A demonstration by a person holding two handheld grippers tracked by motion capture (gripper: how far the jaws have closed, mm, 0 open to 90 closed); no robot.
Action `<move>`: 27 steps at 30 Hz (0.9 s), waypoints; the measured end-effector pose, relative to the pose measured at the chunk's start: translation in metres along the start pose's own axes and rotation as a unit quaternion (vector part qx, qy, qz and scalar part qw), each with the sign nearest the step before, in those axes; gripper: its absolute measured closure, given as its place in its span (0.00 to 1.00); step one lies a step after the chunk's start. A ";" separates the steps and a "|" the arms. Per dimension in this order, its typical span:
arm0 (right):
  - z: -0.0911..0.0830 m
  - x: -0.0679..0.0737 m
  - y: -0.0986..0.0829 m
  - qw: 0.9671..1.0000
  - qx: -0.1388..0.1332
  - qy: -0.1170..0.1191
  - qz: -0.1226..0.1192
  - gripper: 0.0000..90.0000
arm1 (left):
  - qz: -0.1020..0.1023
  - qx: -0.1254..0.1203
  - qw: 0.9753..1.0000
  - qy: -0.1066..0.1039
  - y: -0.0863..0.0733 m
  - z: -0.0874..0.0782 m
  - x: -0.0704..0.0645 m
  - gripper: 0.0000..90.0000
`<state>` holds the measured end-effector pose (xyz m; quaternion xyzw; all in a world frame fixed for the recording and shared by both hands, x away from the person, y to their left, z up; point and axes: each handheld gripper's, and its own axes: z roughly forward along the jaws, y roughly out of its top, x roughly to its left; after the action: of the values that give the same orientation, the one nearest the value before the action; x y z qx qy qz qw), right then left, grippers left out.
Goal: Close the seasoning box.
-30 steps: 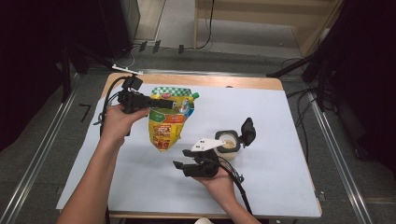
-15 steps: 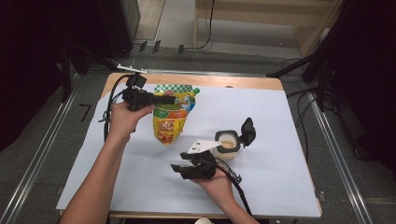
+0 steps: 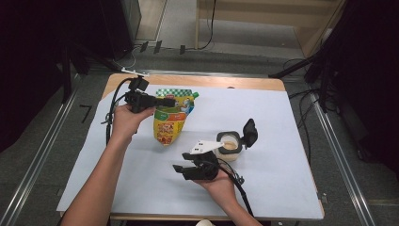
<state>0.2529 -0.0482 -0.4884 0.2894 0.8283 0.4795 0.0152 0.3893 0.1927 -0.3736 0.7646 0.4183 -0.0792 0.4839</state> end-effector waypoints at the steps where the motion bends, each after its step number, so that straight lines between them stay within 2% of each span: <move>1: 0.000 0.000 0.000 1.000 0.000 0.000 0.001 0.50 | 0.000 -0.002 1.000 0.000 0.000 -0.002 0.000 0.96; 5: -0.001 0.000 0.001 1.000 -0.001 0.001 0.001 0.50 | 0.000 -0.002 1.000 -0.001 0.000 -0.004 -0.001 0.92; 7: -0.001 0.000 0.000 1.000 -0.001 0.001 0.001 0.50 | -0.003 -0.008 1.000 -0.005 0.001 -0.006 -0.003 0.84; 10: -0.002 0.000 0.000 1.000 -0.001 0.001 0.000 0.50 | -0.001 -0.006 1.000 -0.007 0.001 -0.008 -0.005 0.78; 13: -0.001 0.001 0.001 1.000 -0.002 0.001 -0.003 0.50 | 0.013 -0.002 1.000 0.002 0.001 -0.012 -0.009 0.76; 20: -0.002 0.001 0.001 1.000 -0.002 0.001 -0.001 0.50 | 0.019 -0.007 1.000 0.008 0.001 -0.020 -0.016 0.73; 27: -0.004 0.000 0.002 1.000 -0.006 0.000 -0.002 0.50 | 0.018 -0.010 1.000 0.001 0.003 -0.027 -0.023 0.71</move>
<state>0.2523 -0.0506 -0.4846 0.2879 0.8260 0.4842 0.0179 0.3691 0.2009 -0.3456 0.7672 0.4058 -0.0661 0.4923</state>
